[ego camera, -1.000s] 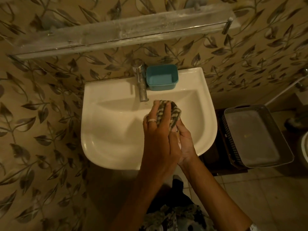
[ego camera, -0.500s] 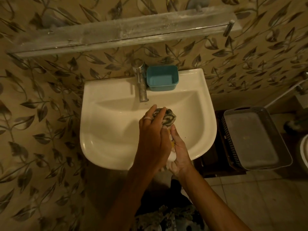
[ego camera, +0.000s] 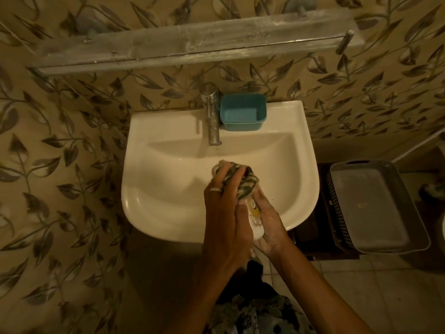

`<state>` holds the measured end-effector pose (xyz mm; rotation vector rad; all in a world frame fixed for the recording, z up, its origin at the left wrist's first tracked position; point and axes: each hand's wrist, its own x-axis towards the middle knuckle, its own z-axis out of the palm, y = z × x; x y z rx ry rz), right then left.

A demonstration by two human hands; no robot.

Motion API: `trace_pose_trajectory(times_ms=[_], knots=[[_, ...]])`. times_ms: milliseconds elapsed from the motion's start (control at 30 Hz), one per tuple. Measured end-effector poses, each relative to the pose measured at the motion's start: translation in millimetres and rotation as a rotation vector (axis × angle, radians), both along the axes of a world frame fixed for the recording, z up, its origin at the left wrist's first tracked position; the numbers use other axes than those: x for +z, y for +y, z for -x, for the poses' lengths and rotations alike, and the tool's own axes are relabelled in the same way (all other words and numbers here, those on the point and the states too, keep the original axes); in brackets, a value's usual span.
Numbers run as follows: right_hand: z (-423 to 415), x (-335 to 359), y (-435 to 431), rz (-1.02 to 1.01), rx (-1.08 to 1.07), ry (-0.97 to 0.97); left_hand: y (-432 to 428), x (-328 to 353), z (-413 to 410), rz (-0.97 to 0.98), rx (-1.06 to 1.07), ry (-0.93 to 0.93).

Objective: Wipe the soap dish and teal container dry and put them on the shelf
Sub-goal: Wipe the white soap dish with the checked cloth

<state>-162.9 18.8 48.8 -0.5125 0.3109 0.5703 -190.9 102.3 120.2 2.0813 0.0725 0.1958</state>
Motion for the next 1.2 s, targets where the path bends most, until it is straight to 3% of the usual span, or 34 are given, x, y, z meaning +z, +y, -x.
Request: trace_pose_trajectory(times_ms=[200,300,400,533,667,800,900,967,1100,1200], knots=[[-11.5,6.0,-32.7,0.245,0.241,-0.310,42.2,10.0,-30.2,0.600,0.113,0.201],[-19.8,14.0,-45.5,0.296,0.344,-0.423,60.8,13.4,-26.5,0.645,0.114,0.131],[-28.4,25.6,-51.2,0.334,0.453,-0.540,62.5,22.2,-9.8,0.717,-0.013,0.103],[-39.5,34.7,-50.5,0.332,0.505,-0.604,29.9,31.0,27.7,0.453,-0.086,-0.027],[-39.5,45.1,-45.4,0.371,0.620,-0.695,7.9,38.3,49.4,0.156,-0.014,-0.158],[-35.0,50.0,-38.1,0.496,0.764,-0.808,24.4,49.5,31.3,0.040,-0.085,-0.098],[-35.1,50.0,-34.5,0.540,0.768,-0.830,40.0,48.5,12.4,0.110,-0.221,0.158],[-39.2,42.2,-35.4,0.547,0.663,-0.763,44.8,40.7,6.1,0.221,-0.182,0.255],[-44.6,33.9,-44.1,0.517,0.474,-0.596,34.5,23.2,23.0,0.416,-0.054,0.119],[-42.7,27.3,-47.8,0.591,0.384,-0.561,23.3,6.8,40.6,0.447,-0.015,0.038]])
